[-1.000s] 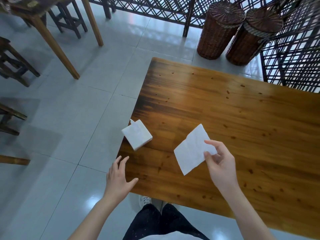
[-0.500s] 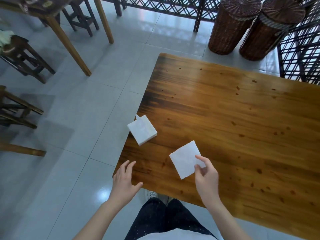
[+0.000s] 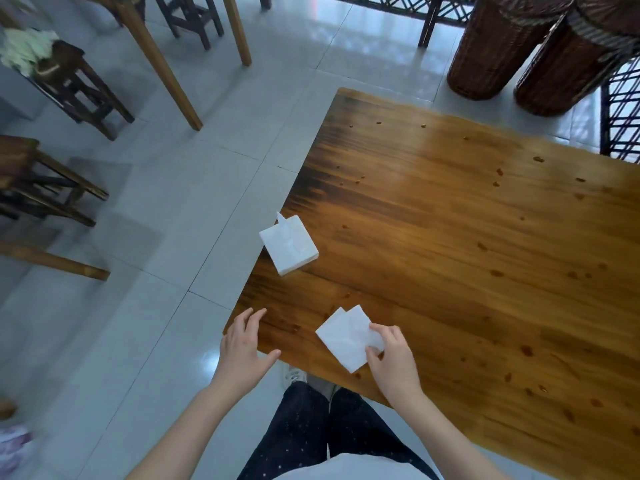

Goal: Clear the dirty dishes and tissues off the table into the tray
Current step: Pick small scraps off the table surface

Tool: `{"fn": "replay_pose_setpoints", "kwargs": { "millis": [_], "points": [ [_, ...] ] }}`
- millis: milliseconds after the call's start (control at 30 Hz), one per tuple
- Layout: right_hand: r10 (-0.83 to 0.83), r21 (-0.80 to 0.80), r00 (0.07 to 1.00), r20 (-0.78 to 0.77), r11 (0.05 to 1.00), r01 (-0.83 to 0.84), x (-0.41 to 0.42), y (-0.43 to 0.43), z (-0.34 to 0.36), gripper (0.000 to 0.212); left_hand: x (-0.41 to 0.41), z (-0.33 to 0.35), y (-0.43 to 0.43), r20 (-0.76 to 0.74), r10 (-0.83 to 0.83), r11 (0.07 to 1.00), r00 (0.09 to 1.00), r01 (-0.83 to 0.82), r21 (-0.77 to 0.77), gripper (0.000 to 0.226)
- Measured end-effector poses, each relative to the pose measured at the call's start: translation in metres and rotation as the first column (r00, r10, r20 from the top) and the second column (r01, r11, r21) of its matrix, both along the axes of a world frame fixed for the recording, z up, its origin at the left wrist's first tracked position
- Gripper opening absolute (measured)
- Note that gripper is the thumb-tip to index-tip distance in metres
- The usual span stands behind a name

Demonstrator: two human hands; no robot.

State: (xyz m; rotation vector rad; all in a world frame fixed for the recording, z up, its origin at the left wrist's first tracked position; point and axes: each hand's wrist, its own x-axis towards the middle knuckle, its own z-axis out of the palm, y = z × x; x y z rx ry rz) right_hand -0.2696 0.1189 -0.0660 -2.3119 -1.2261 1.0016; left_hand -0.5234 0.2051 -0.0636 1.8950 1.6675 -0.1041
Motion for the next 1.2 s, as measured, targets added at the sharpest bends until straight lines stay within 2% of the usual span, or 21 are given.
{"fn": "replay_pose_setpoints", "kwargs": {
  "millis": [100, 233, 367, 533, 667, 933, 1000, 1067, 1133, 1200],
  "points": [
    [0.146, 0.043, 0.971, 0.191, 0.987, -0.157, -0.007, -0.001, -0.004, 0.04, 0.0, -0.003, 0.0, -0.012, -0.024, 1.0, 1.0, 0.024, -0.013, 0.079],
    [0.289, 0.05, 0.94, 0.183, 0.952, -0.303, -0.021, -0.001, -0.011, 0.042, -0.006, -0.007, 0.004, -0.023, -0.095, 0.994, 0.995, 0.094, -0.051, 0.08],
    [0.262, 0.007, 0.951, 0.165, 0.964, -0.266, -0.037, 0.007, -0.016, 0.049, -0.017, -0.012, 0.014, -0.051, -0.209, 0.975, 0.977, 0.205, -0.084, 0.083],
    [0.231, -0.052, 0.956, 0.182, 0.973, -0.225, -0.062, 0.007, -0.019, 0.044, -0.031, -0.017, 0.027, -0.056, -0.307, 0.949, 0.95, 0.301, -0.096, 0.082],
    [0.169, -0.043, 0.965, 0.198, 0.986, -0.164, -0.081, 0.008, -0.018, 0.045, -0.045, -0.021, 0.032, -0.064, -0.356, 0.933, 0.932, 0.351, -0.085, 0.08],
    [0.224, 0.035, 0.961, 0.161, 0.972, -0.233, -0.128, 0.026, -0.022, 0.047, -0.069, -0.027, 0.04, -0.038, -0.388, 0.92, 0.921, 0.384, -0.082, 0.078],
    [0.28, 0.077, 0.949, 0.147, 0.953, -0.293, -0.138, 0.032, -0.022, 0.054, -0.072, -0.028, 0.042, -0.033, -0.403, 0.913, 0.915, 0.399, -0.081, 0.078],
    [0.347, 0.09, 0.924, 0.159, 0.927, -0.364, -0.146, 0.04, -0.018, 0.069, -0.073, -0.028, 0.044, -0.028, -0.419, 0.906, 0.908, 0.416, -0.072, 0.077],
    [0.392, 0.079, 0.899, 0.196, 0.907, -0.413, -0.151, 0.046, -0.015, 0.084, -0.074, -0.029, 0.046, -0.018, -0.433, 0.9, 0.901, 0.432, -0.06, 0.075],
    [0.425, 0.086, 0.875, 0.23, 0.887, -0.454, -0.155, 0.051, -0.016, 0.09, -0.075, -0.03, 0.047, -0.009, -0.439, 0.897, 0.898, 0.438, -0.055, 0.074]
  ]
}}
